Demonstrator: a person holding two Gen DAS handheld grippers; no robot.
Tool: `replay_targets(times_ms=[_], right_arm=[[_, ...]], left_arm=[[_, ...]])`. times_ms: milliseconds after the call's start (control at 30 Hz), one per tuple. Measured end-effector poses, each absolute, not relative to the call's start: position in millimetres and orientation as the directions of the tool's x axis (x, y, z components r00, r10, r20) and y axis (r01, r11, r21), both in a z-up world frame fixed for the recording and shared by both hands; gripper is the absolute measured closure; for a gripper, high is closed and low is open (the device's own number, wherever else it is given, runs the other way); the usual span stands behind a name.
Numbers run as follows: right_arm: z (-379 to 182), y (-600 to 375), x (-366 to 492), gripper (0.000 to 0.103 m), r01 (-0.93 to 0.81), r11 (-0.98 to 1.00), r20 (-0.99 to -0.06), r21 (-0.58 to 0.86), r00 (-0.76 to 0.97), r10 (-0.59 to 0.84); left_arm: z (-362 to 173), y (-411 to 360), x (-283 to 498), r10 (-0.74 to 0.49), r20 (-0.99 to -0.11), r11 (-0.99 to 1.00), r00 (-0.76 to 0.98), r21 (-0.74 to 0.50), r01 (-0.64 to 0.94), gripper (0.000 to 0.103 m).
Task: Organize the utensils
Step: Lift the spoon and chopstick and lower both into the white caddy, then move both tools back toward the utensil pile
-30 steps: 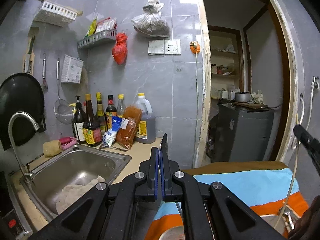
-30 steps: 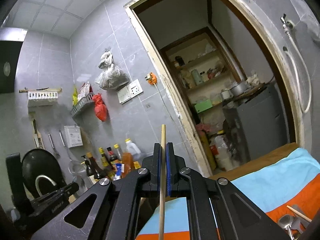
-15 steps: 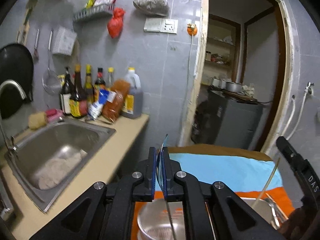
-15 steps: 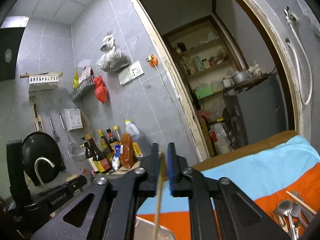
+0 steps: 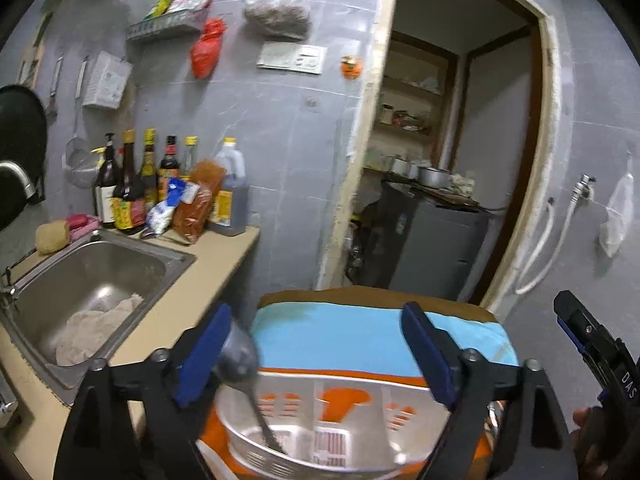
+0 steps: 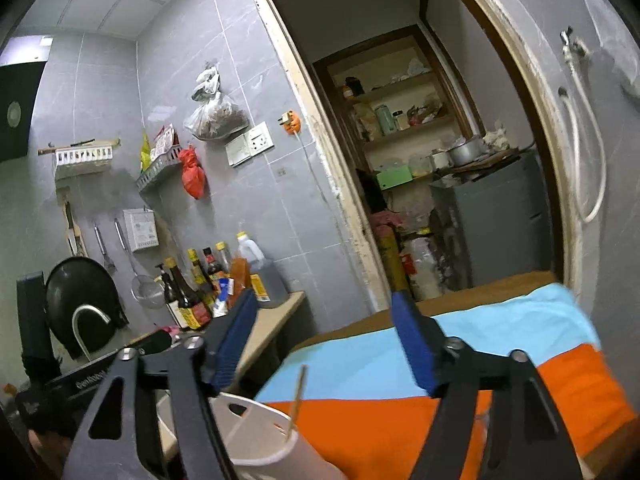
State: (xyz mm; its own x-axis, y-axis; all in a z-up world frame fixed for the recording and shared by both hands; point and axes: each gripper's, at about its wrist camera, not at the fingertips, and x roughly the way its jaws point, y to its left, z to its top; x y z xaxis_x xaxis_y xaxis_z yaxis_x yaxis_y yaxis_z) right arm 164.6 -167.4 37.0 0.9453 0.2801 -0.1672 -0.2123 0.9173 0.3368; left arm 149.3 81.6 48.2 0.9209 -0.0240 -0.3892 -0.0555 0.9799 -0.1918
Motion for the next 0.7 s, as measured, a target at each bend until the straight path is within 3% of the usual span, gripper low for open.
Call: replay_targets(times_ms=[167,367,700], right_arm=[[50.7,-198.7,137.2,0.008,-0.154,0.944,-0.2,0.291,0.955,0.218],[60.8,-243.1,98.3,0.002,-0.077,0.97,-0.227,0.229,0.965,0.13],[56.7,-321.8,75.8,0.002,0.046,0.985,-0.3,0.167,0.954,0.006]], left_arm=[[59.7,47.5,131.6,-0.076,-0.351,0.984,0.933,-0.179,0.013,0.0],[63.9,0.0,112.1,-0.176,-0.333,0.978,0.926,-0.165,0.126,0.0],[37.1,-77.4,111.9,-0.291,-0.39,0.956,0.874,-0.163,0.245,0.0]])
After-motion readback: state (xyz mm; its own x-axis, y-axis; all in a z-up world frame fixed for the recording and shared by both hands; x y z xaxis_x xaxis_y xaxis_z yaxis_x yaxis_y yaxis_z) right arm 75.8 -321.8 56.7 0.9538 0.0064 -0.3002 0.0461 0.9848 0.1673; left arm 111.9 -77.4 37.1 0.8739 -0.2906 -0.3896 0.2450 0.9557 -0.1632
